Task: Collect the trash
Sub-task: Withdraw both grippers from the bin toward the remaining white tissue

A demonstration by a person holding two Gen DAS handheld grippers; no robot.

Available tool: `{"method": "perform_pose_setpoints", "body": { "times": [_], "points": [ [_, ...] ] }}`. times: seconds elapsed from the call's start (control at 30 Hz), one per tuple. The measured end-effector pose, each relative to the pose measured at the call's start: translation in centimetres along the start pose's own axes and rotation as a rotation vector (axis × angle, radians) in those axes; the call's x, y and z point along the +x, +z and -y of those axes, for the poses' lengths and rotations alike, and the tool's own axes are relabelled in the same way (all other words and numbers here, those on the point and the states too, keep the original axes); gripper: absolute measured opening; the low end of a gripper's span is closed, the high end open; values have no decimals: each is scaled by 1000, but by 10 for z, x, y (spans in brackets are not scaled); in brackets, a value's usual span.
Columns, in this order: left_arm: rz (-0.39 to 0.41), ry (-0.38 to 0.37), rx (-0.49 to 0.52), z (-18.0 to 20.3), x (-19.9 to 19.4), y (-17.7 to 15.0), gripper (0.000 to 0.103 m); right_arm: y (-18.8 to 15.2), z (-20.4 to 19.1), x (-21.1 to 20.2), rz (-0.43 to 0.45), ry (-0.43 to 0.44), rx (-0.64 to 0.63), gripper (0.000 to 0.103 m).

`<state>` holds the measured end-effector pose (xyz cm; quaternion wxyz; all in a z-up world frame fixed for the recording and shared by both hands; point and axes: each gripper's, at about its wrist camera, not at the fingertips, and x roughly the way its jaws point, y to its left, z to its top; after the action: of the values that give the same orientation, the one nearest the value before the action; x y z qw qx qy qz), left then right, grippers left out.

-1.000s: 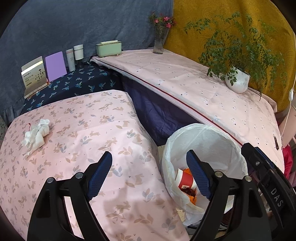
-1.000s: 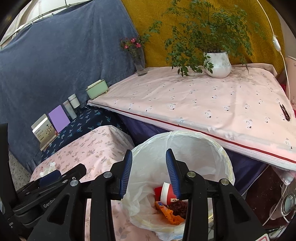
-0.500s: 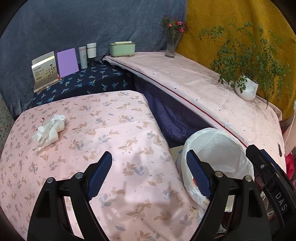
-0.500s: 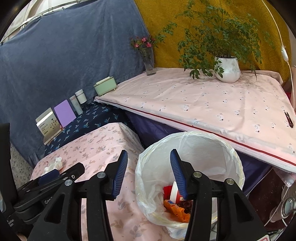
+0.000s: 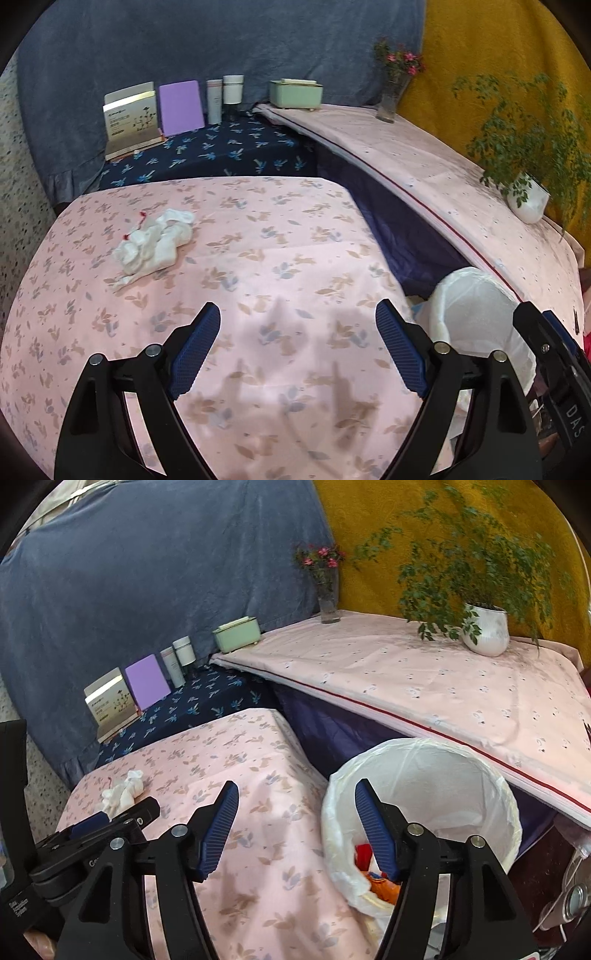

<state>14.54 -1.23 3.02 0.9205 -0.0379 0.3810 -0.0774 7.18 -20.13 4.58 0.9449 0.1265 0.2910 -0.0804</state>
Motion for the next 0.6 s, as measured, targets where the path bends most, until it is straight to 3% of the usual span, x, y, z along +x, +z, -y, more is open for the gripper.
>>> {"method": "perform_pose_setpoints", "body": {
  "times": [0.6],
  "points": [
    [-15, 147, -156, -137, 12, 1, 82, -23, -120, 37, -102, 118, -142, 63]
  ]
}}
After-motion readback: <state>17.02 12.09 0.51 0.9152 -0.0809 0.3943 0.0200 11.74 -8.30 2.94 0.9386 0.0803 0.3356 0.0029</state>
